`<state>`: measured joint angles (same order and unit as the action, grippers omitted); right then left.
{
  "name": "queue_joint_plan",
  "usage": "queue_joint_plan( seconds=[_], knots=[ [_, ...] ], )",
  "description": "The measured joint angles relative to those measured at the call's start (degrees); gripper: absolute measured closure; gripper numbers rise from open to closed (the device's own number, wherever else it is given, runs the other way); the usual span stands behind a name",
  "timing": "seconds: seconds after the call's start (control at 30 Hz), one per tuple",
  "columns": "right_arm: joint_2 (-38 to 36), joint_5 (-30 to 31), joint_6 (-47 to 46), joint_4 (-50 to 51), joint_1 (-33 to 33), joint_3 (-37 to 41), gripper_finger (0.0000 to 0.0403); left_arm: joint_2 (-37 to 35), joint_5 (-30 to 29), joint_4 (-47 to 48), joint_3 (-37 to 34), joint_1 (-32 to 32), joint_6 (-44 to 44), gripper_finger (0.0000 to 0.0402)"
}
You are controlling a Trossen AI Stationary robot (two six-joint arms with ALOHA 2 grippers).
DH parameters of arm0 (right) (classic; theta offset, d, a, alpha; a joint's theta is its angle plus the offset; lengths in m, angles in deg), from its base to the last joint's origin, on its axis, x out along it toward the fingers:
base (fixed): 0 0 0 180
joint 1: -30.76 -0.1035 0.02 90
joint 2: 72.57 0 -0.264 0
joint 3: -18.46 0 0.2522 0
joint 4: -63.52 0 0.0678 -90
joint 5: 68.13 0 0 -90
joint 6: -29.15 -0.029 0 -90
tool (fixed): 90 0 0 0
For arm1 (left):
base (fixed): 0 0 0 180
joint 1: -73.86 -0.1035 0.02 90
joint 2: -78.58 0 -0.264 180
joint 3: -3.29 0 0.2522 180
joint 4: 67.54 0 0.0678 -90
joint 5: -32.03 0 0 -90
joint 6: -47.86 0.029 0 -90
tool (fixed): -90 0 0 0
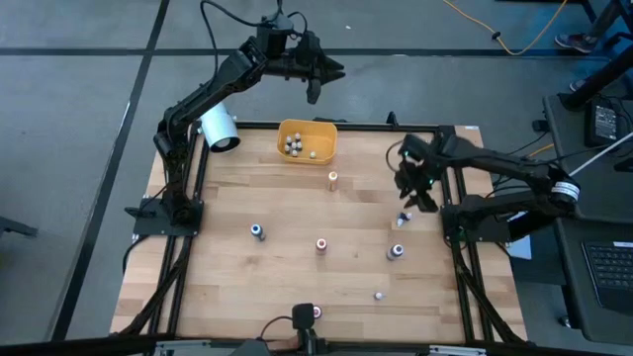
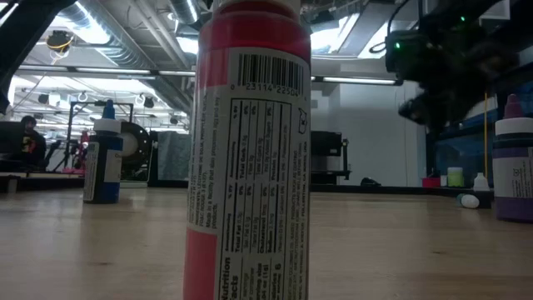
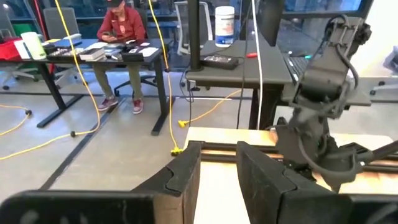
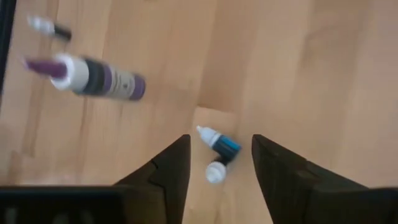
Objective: Pick & Place food coloring
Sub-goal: Put the small blue food coloring bottle into the yellow bin
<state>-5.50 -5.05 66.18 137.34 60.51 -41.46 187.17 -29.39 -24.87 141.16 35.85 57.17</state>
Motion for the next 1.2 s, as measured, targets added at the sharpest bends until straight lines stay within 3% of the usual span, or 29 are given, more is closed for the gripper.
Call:
queue_joint_plan(
  seconds=[0.2,0.47,0.6,1.2],
  knots=[
    [0.0,5.4,2.7,-7.1,-6.5,5.8,0.0226,0.0,0.2,0.2,0.0,0.0,0.0,0.0304],
    [0.0,8.2,4.3,-9.6,-12.8,6.6,0.0226,0.0,0.2,0.1,0.0,0.0,-0.4,0.0304],
    [0.0,12.4,6.8,-10.2,-15.8,7.6,0.0226,0.0,0.2,0.0,0.0,0.0,-0.6,0.0302],
    [9.3,19.6,8.7,-17.3,-18.8,11.0,0.0226,0.0,0.2,-0.7,0.0,0.8,-1.0,0.0302]
  ],
)
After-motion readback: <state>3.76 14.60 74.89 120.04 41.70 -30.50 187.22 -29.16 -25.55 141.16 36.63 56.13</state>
